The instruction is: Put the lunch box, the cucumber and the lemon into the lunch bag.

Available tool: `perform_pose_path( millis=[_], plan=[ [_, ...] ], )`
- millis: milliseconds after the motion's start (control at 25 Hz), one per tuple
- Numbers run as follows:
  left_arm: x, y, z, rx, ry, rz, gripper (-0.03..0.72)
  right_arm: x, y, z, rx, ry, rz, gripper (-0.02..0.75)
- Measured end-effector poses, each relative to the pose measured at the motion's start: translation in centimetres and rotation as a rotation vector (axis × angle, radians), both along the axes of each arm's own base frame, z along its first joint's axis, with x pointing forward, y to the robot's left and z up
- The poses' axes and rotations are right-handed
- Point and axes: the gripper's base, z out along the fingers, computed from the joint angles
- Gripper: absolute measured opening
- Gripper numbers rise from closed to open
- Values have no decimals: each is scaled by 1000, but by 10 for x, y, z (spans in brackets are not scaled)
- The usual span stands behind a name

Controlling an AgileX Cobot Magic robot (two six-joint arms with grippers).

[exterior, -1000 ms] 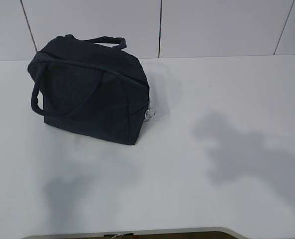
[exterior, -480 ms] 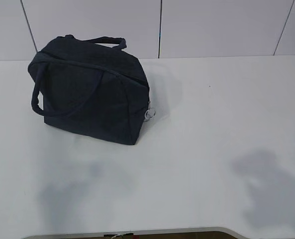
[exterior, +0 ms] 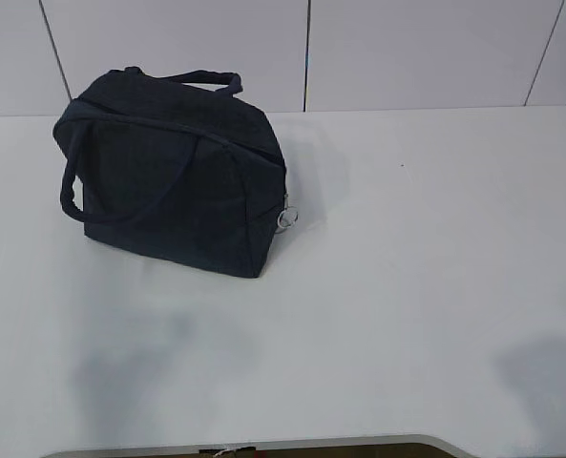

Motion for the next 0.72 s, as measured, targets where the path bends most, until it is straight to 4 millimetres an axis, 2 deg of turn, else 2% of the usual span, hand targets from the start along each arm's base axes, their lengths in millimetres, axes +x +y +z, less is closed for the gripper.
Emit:
perform_pose_path(
  millis=[120,400,720],
  plan=[
    [0,0,0,0,0,0,403,-5,-3,-4,-5,-21,-12,400],
    [-2,0,-9,40,66,-12,403,-1,-2,-20,-17,57,-22,400],
    [-3,1,-13,61,82,-10,403,0,-2,-21,-16,64,-26,400]
  ],
)
